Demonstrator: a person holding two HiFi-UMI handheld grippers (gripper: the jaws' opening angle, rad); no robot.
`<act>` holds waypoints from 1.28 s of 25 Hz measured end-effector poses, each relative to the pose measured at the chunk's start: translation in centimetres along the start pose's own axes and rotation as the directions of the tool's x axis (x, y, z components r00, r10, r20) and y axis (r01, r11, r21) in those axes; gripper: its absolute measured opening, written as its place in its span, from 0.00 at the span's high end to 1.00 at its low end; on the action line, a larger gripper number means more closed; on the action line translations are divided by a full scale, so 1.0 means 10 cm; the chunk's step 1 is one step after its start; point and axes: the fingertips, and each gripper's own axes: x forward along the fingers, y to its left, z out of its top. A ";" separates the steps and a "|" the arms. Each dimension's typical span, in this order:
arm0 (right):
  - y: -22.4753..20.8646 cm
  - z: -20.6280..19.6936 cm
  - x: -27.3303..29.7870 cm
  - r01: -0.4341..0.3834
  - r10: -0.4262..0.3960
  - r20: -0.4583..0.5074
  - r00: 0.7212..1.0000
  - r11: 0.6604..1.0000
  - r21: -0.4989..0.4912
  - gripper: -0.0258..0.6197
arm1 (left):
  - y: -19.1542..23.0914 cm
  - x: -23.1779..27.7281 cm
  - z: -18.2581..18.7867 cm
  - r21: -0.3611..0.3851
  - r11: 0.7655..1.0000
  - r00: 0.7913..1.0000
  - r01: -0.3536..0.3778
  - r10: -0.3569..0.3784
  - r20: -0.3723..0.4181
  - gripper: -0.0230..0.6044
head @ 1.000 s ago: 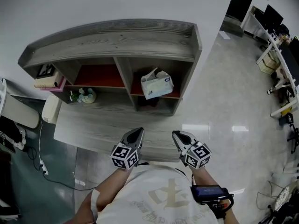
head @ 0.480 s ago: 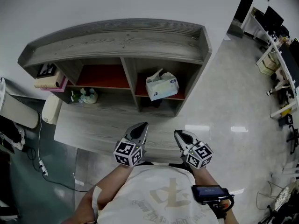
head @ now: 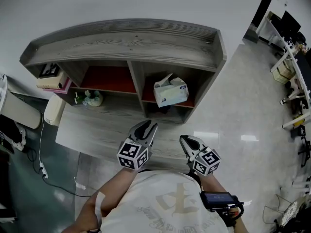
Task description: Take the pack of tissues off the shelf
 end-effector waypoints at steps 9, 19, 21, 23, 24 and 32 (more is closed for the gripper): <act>-0.14 -0.02 0.02 -0.027 0.027 -0.001 1.000 1.000 0.011 0.95 | 0.09 0.32 0.32 0.013 1.000 0.999 -0.027 0.026 0.031 0.77; -0.30 -0.06 -0.04 -0.015 0.015 -0.004 1.000 0.999 0.036 0.95 | 0.16 0.65 0.57 0.036 0.998 0.998 -0.056 0.056 0.008 0.68; -0.35 -0.06 -0.05 -0.010 0.010 -0.003 1.000 0.999 0.043 0.95 | 0.17 0.71 0.58 0.039 0.997 0.998 -0.069 0.069 0.000 0.68; -0.38 -0.07 -0.06 -0.005 0.005 -0.001 1.000 0.999 0.050 0.95 | 0.18 0.77 0.57 0.041 0.996 0.996 -0.083 0.083 -0.013 0.68; -0.40 -0.08 -0.06 -0.002 0.002 -0.001 1.000 0.999 0.053 0.95 | 0.20 0.80 0.56 0.039 0.995 0.996 -0.089 0.090 -0.024 0.66; -0.50 -0.13 -0.07 0.011 -0.011 0.000 1.000 0.997 0.081 0.95 | 0.30 0.93 0.56 0.016 0.993 0.991 -0.120 0.121 -0.051 0.67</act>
